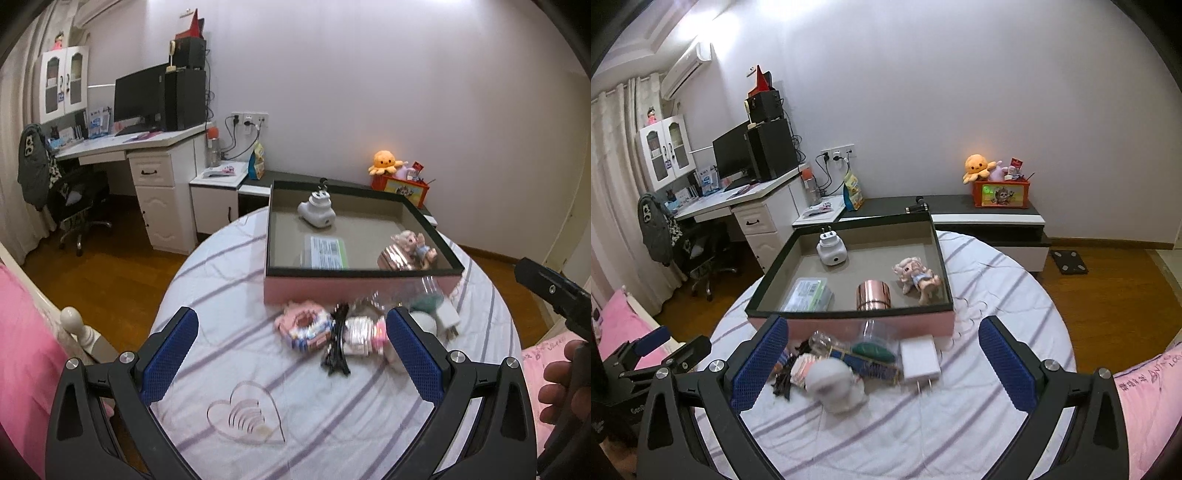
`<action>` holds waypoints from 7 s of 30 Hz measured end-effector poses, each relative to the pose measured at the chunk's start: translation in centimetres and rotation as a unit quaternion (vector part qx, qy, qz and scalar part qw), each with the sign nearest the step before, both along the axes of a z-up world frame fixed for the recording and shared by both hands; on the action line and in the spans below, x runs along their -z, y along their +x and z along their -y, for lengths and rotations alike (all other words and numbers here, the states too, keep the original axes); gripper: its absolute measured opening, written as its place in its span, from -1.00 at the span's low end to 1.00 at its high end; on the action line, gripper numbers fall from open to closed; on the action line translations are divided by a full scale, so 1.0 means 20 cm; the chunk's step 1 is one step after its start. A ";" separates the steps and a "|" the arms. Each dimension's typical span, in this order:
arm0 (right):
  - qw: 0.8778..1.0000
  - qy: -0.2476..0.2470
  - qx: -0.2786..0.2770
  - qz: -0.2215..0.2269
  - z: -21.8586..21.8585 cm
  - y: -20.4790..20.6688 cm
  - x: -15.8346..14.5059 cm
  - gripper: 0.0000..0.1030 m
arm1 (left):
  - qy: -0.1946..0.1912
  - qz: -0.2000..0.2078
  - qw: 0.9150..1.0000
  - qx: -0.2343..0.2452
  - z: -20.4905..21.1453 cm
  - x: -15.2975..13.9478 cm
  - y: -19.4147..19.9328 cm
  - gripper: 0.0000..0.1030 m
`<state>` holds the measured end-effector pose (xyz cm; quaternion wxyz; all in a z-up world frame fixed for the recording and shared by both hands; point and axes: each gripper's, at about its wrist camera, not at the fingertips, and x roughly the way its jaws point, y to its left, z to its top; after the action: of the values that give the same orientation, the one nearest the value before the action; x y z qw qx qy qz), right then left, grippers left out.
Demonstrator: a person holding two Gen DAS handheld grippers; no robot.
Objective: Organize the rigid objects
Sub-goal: 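Move both tools back toward the remaining items, then grasp the pink block donut with the left tool while the right tool grasps the white charger, then lower the block donut and white charger into the pink box and release, then move both tools back toward the remaining items on the bed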
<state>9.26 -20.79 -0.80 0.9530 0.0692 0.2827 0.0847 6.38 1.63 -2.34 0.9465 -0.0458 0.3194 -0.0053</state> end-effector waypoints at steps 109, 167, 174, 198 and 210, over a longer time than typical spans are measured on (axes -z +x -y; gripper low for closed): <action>0.990 -0.014 -0.034 -0.137 0.15 0.29 0.52 -0.21 | -0.017 -0.081 0.996 0.023 -0.08 0.36 0.27 0.22; 0.996 0.020 -0.036 -0.076 0.05 0.90 0.15 1.00 | -0.010 -0.011 0.998 0.053 0.14 0.02 0.80 0.99; 0.998 0.036 -0.020 -0.048 0.07 0.63 0.06 1.00 | -0.008 0.009 0.999 0.043 0.10 -0.05 0.56 0.99; 1.000 0.018 0.013 -0.010 0.05 -0.21 0.08 1.00 | -0.012 0.019 1.000 0.016 0.02 -0.03 -0.13 1.00; 1.000 0.005 -0.010 -0.013 -0.02 -0.28 0.10 1.00 | -0.016 0.010 1.000 0.010 0.00 0.03 -0.21 1.00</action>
<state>3.74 -20.39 -2.78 0.9479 0.0726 0.2953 0.0951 2.11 1.64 -2.86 0.9487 -0.0573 0.3102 -0.0201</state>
